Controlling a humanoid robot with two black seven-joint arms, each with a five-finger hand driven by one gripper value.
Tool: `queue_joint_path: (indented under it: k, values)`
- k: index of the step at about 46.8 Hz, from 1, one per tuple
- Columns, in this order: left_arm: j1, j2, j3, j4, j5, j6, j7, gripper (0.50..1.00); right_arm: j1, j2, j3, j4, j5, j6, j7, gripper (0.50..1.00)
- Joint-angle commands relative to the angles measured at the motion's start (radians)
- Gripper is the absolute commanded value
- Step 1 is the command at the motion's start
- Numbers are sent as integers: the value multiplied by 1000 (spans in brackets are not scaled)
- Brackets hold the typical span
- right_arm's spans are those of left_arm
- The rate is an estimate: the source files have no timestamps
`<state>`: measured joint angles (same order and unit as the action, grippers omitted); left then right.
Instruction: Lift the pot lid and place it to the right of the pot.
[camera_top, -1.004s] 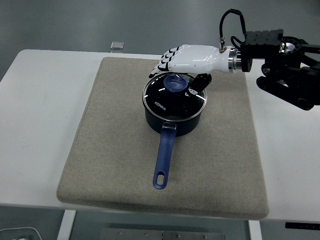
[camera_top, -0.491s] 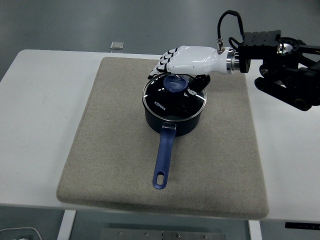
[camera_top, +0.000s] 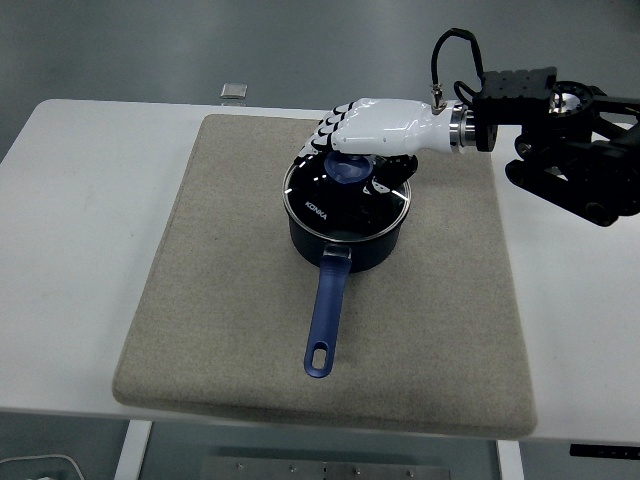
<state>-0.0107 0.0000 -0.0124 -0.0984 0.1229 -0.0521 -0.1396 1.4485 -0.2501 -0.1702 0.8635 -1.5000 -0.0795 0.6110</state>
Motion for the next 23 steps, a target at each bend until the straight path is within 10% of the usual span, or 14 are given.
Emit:
queue_joint_path:
  k: [1, 6, 16, 23]
  values:
    - [0, 0, -1, 2, 0, 0, 0, 1000, 4, 0, -2, 0, 0, 4, 0, 795]
    - [0, 0, 0, -1, 0, 0, 0, 1000, 7, 0, -12, 0, 0, 6, 0, 748]
    - [0, 0, -1, 2, 1, 0, 0, 1000, 9, 2, -18, 0, 1, 7, 0, 500]
    - [0, 0, 0, 2, 0, 0, 0, 1000, 12, 9, -20, 0, 1, 14, 0, 500]
